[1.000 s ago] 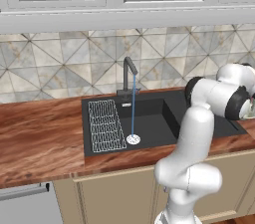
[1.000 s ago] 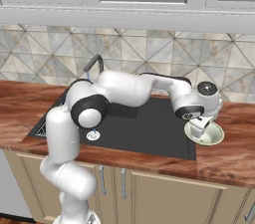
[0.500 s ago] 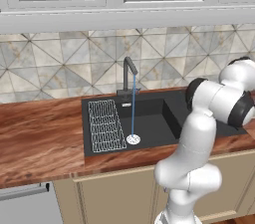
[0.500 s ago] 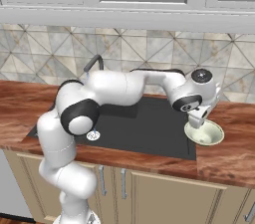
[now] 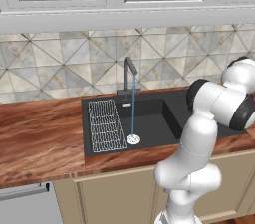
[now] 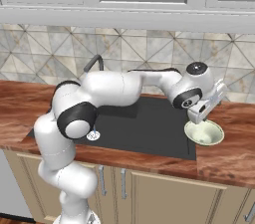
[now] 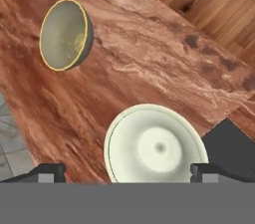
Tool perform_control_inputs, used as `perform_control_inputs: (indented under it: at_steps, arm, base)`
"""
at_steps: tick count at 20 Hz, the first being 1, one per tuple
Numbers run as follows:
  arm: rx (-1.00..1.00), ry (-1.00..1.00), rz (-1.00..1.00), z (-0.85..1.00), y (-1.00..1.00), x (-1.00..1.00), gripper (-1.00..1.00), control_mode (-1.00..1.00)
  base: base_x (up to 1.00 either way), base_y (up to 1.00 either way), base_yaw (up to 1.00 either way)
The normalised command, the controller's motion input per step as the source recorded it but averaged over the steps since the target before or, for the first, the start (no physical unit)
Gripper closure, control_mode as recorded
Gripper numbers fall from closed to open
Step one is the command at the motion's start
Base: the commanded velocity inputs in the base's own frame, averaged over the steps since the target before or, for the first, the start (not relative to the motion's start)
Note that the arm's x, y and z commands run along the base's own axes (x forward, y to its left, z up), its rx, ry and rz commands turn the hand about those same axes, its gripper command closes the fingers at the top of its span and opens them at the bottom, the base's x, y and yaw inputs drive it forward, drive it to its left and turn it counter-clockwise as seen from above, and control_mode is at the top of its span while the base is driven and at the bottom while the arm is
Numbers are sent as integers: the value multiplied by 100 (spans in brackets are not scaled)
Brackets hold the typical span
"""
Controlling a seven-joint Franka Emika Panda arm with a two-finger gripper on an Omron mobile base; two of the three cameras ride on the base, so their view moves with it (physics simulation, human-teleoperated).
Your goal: Rinse each bowl for a few seconds and place them down in the sink or on the counter.
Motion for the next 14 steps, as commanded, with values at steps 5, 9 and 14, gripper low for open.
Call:
perform_control_inputs:
  at_steps: [5, 9, 14]
  arm:
    - [-3, 0, -20, 12, 0, -4, -100, -100]
    - [-3, 0, -20, 4, 0, -10, -100, -100]
    - [-1, -3, -16, 0, 0, -25, -100, -100]
  base:
    - [0, 0, 0]
    - [0, 0, 0]
    - [0, 0, 0]
